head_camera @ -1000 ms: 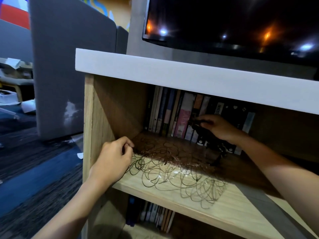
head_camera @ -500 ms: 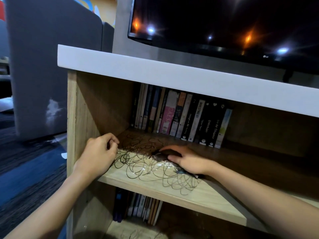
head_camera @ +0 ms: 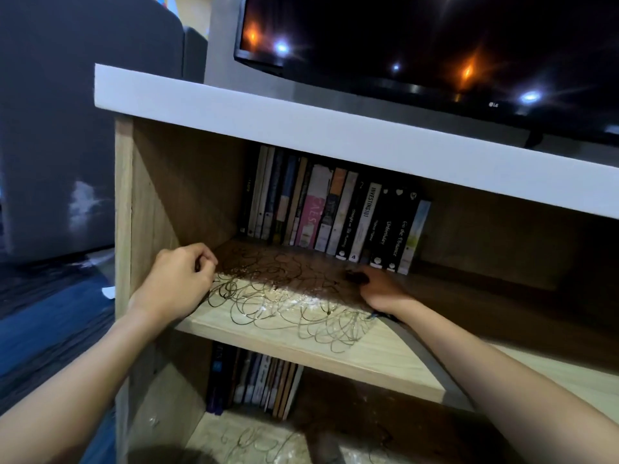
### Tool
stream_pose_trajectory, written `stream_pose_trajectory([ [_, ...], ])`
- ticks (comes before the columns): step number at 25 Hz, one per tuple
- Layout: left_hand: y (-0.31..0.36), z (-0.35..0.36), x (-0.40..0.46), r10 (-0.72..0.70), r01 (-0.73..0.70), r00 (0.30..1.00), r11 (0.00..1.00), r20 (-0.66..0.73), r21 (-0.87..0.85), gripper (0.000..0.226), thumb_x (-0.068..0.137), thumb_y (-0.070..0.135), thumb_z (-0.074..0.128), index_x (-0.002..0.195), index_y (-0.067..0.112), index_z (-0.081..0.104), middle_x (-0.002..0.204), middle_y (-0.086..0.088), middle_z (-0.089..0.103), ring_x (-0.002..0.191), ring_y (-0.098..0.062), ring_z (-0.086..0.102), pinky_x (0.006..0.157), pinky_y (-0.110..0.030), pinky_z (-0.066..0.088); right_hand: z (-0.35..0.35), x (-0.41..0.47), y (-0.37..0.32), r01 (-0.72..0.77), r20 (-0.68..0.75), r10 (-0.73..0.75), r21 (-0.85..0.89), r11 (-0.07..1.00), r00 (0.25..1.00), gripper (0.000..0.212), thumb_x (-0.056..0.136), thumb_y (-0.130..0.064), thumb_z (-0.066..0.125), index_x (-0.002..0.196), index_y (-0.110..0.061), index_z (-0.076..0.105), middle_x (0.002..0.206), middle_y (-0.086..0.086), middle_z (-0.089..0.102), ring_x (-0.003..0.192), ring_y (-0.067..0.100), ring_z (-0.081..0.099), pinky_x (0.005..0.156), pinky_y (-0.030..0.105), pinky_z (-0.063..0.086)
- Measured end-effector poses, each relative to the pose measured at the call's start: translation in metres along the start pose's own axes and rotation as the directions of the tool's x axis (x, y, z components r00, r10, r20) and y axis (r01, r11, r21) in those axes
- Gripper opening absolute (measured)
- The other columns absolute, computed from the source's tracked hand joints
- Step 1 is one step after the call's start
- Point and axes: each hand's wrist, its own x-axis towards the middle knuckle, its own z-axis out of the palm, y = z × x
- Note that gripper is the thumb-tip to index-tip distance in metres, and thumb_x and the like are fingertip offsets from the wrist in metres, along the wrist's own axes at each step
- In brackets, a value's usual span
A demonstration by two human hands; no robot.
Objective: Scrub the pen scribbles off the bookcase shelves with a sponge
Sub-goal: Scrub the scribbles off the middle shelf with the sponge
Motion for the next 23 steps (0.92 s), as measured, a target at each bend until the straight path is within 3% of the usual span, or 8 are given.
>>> stream_pose_trajectory([
  [2,0.001,0.000,0.000,0.005,-0.005,1.000,1.000,0.008,0.008,0.021,0.094,0.014,0.048,0.088,0.021,0.066,0.072,-0.002,0.070,0.067,-0.019,0.067,0.066,-0.037,0.056,0.008,-0.009,-0.031,0.088,0.053,-0.091,0.061,0.994,0.994,0.036,0.100,-0.014,0.036,0.129,-0.023,0.054,0.111,0.002,0.063,0.090,0.021,0.061,0.075,0.029,0.050],
  [5,0.005,-0.002,-0.003,0.027,-0.027,1.000,1.000,0.012,0.003,0.020,0.094,0.011,0.048,0.088,0.018,0.066,0.074,-0.001,0.069,0.069,-0.018,0.066,0.065,-0.033,0.055,0.012,-0.032,-0.060,0.203,0.172,-0.236,0.189,0.961,0.956,0.037,0.100,-0.014,0.036,0.132,-0.028,0.050,0.092,0.008,0.067,0.058,0.010,0.052,0.051,0.022,0.039],
  [9,0.004,-0.002,-0.002,0.036,-0.036,0.999,0.999,0.030,0.020,0.022,0.094,0.011,0.047,0.088,0.019,0.067,0.075,0.001,0.069,0.072,-0.015,0.065,0.066,-0.030,0.050,-0.006,-0.068,-0.058,0.342,0.272,-0.418,0.286,0.895,0.866,0.031,0.103,-0.018,0.039,0.126,-0.033,0.053,0.073,0.001,0.057,0.057,0.013,0.045,0.054,0.028,0.036],
  [12,0.003,0.000,-0.002,0.034,-0.034,0.999,0.999,0.015,0.002,0.021,0.095,0.012,0.047,0.088,0.018,0.066,0.075,0.000,0.069,0.071,-0.015,0.065,0.067,-0.031,0.053,-0.026,-0.062,-0.043,0.259,0.150,-0.307,0.274,0.926,0.940,0.031,0.103,-0.020,0.038,0.127,-0.035,0.051,0.105,0.001,0.063,0.079,0.018,0.061,0.069,0.033,0.051],
  [15,0.002,-0.001,-0.002,0.040,-0.040,0.999,0.999,0.020,0.008,0.021,0.095,0.012,0.047,0.090,0.017,0.067,0.076,-0.001,0.069,0.073,-0.017,0.065,0.072,-0.035,0.054,-0.020,-0.043,-0.029,0.092,0.063,-0.095,0.050,0.995,0.993,0.036,0.102,-0.013,0.036,0.134,-0.026,0.046,0.124,0.006,0.058,0.098,0.022,0.060,0.079,0.032,0.048],
  [17,0.001,-0.001,-0.002,0.045,-0.046,0.999,0.999,0.031,0.023,0.021,0.095,0.012,0.047,0.091,0.017,0.067,0.077,-0.001,0.069,0.076,-0.017,0.065,0.076,-0.036,0.054,-0.003,-0.043,-0.030,0.089,0.096,-0.088,0.002,0.996,0.991,0.038,0.101,-0.012,0.035,0.135,-0.025,0.045,0.111,0.006,0.062,0.077,0.019,0.061,0.063,0.030,0.045],
  [19,0.000,-0.001,-0.001,0.043,-0.044,0.998,0.999,0.040,0.029,0.021,0.095,0.013,0.047,0.092,0.017,0.067,0.078,-0.001,0.069,0.078,-0.017,0.064,0.081,-0.038,0.053,0.007,-0.054,-0.038,0.141,0.106,-0.148,0.071,0.987,0.983,0.038,0.101,-0.012,0.035,0.133,-0.027,0.050,0.091,0.000,0.065,0.059,0.013,0.053,0.051,0.025,0.036],
  [23,0.000,-0.001,0.000,0.038,-0.041,0.998,0.998,0.048,0.050,0.022,0.094,0.015,0.045,0.090,0.020,0.067,0.078,0.001,0.069,0.084,-0.022,0.064,0.089,-0.044,0.051,0.004,-0.087,-0.058,0.286,0.167,-0.317,0.185,0.940,0.934,0.035,0.102,-0.012,0.038,0.126,-0.031,0.054,0.073,-0.004,0.060,0.045,0.003,0.044,0.047,0.015,0.031],
])
